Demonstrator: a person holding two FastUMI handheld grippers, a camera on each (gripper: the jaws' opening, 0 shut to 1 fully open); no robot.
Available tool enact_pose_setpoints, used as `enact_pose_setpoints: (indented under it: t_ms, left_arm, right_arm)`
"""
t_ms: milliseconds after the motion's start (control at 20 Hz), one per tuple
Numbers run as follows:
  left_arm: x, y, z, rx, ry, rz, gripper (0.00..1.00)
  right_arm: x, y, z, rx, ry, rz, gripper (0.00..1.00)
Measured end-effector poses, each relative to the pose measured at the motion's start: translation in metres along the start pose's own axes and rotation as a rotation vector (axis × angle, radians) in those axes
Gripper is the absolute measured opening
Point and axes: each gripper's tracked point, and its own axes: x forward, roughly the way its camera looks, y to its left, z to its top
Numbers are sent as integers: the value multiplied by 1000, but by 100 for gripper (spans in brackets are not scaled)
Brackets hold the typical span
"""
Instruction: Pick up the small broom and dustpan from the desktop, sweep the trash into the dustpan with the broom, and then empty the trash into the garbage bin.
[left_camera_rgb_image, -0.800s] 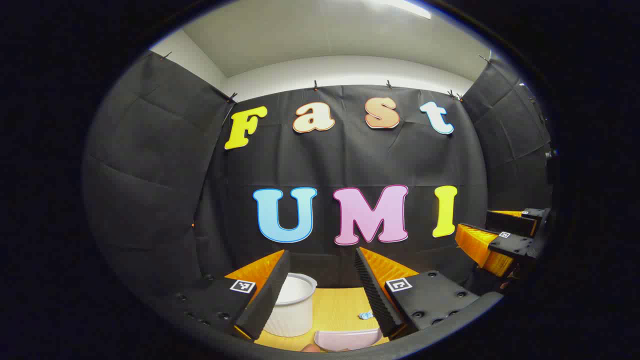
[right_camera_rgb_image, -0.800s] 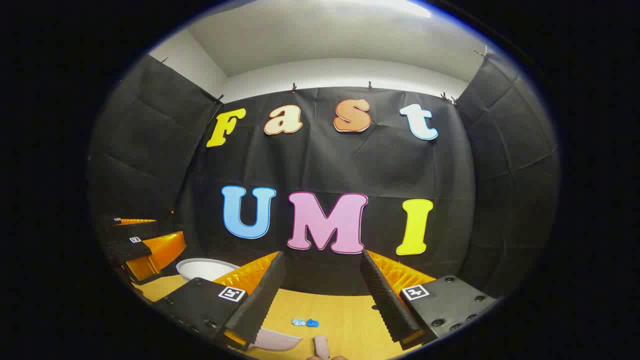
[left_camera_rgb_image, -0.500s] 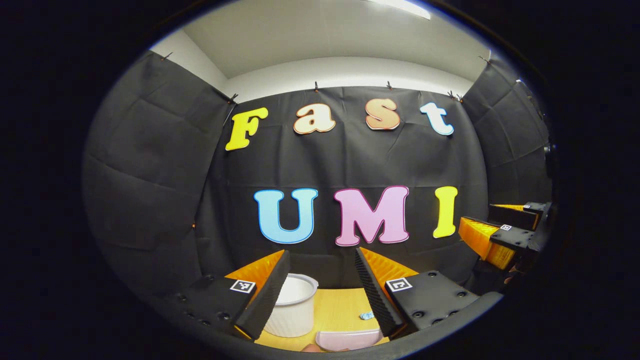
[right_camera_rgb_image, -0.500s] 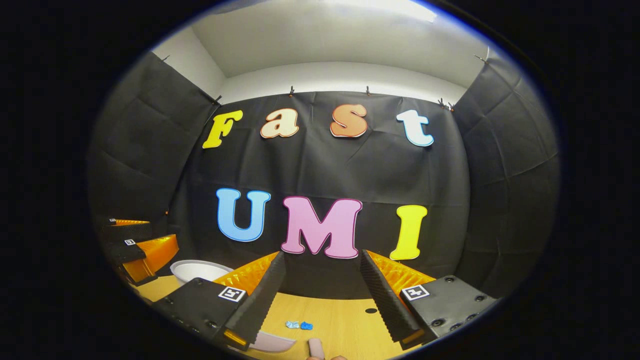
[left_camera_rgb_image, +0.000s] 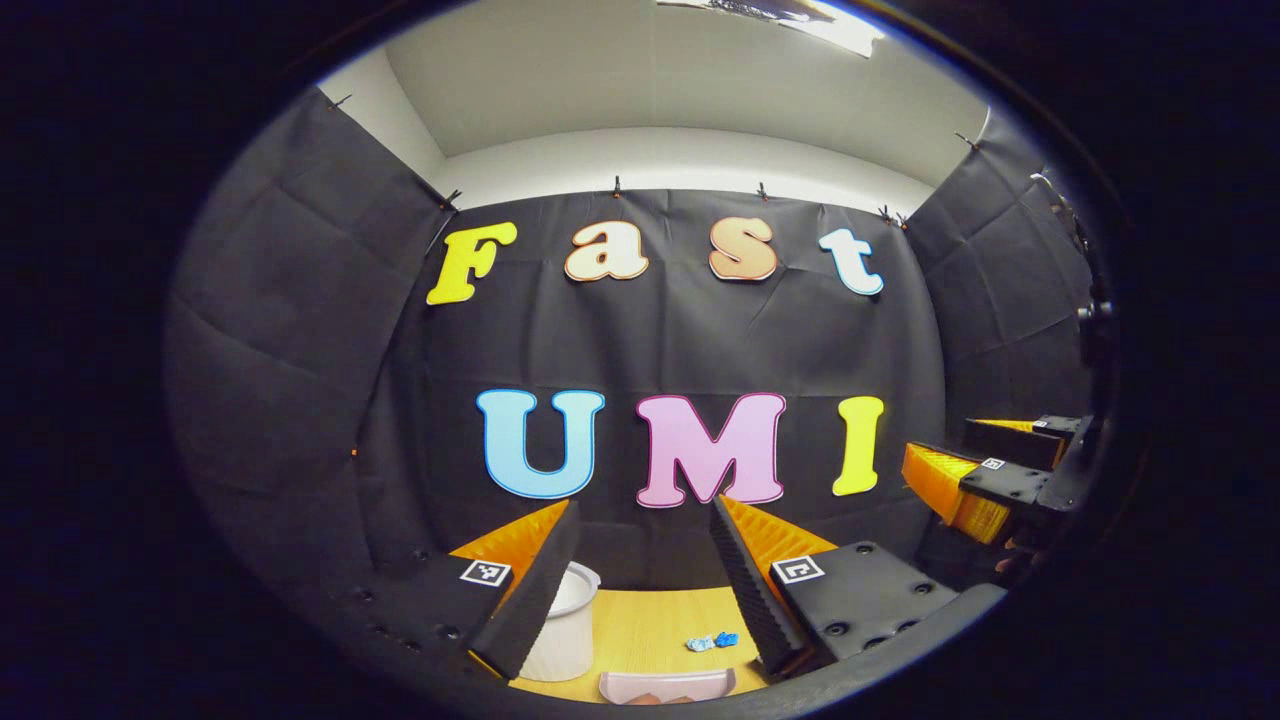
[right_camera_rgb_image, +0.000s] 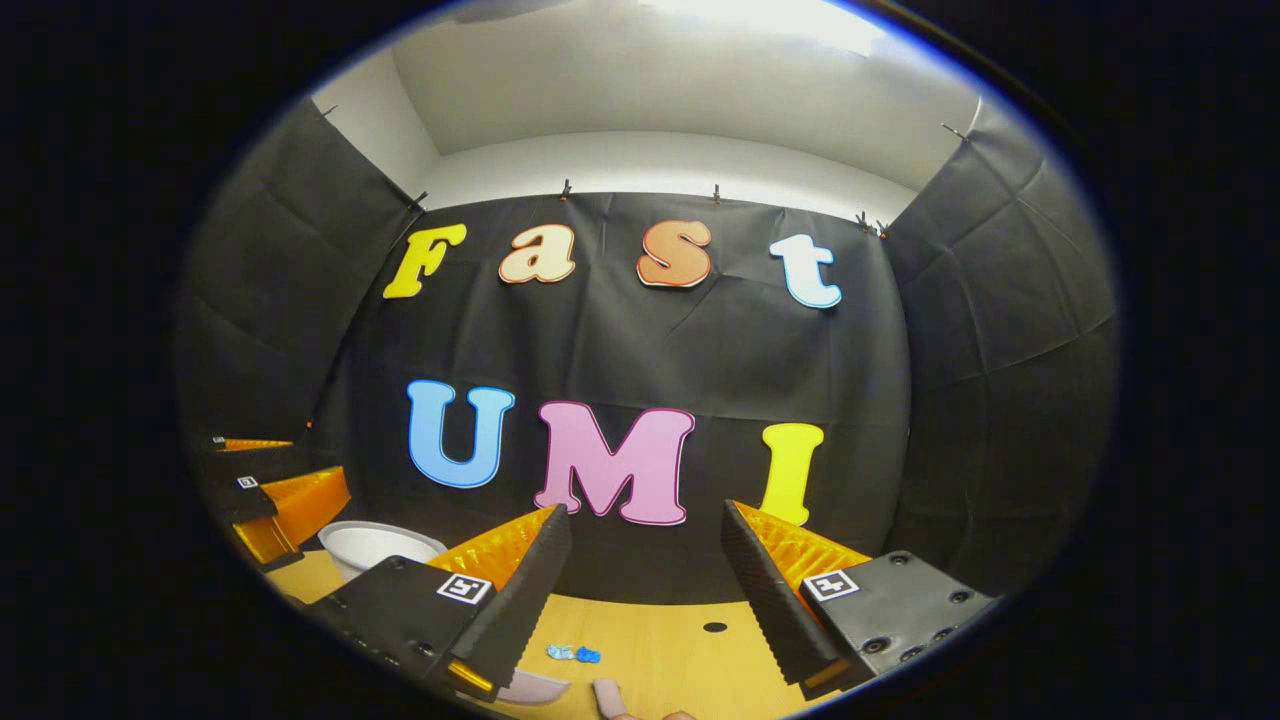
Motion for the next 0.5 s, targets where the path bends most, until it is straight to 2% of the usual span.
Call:
enact_pose_setpoints:
  t_ms: [300,350,450,500]
  left_arm:
    - [2,4,-5,28,18,16,77]
    - [3,4,-4,27,21,15,77]
    - [5,4,-5,30,20,7,77]
    - [5,5,-4,28,18,4,77]
  right_arm:
    - [-2,2,-2,0,6,-3,97]
    - [-2,3,-2,0,5,-2,92]
    - [-4,3,1,-5,-2,-5,92]
    - [-3,3,4,-6,-8,-8,97]
